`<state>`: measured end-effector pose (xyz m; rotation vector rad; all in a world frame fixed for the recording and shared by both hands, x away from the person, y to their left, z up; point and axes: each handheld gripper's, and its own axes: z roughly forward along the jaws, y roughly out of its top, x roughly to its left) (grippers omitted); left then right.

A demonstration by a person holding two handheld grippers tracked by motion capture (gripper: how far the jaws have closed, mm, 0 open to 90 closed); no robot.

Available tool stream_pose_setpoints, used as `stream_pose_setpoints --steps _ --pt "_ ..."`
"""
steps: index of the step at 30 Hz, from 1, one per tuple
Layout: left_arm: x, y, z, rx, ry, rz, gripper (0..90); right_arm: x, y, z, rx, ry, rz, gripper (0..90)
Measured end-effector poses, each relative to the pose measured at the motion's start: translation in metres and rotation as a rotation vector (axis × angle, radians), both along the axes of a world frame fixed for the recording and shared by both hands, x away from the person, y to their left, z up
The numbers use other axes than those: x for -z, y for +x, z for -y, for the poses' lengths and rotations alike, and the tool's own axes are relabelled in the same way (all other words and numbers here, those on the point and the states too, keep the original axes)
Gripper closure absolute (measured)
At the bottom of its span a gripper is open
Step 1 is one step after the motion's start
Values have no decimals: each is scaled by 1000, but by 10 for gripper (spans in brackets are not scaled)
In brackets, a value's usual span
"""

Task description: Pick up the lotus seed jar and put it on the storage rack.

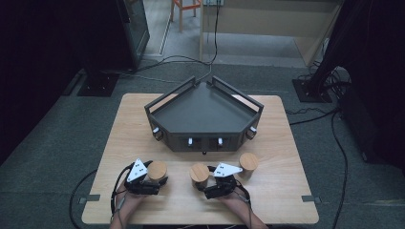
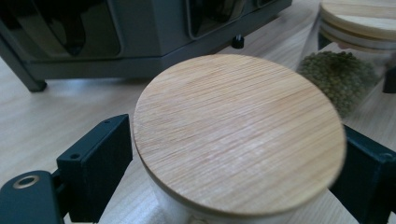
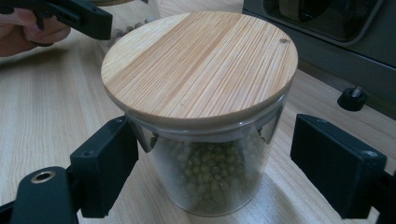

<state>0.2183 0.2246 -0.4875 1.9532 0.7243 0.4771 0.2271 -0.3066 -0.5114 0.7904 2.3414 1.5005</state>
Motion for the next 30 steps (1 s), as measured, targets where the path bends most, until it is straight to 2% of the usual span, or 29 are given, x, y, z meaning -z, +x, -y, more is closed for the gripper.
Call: stream_pose_setpoints --steps 1,2,7,15,30 --pt "0 -3 1 -3 10 24 90 0 0 0 -1 -1 0 154" --pt "0 -4 2 -6 13 28 90 0 0 0 -1 -2 0 154" --pt "-2 -3 5 -18 26 12 91 0 -1 0 1 -1 2 155" --pt "0 -4 1 -25 25 12 93 0 -2 -1 5 -2 8 154" --pt "3 -2 -2 2 18 18 92 1 -2 0 4 5 9 155"
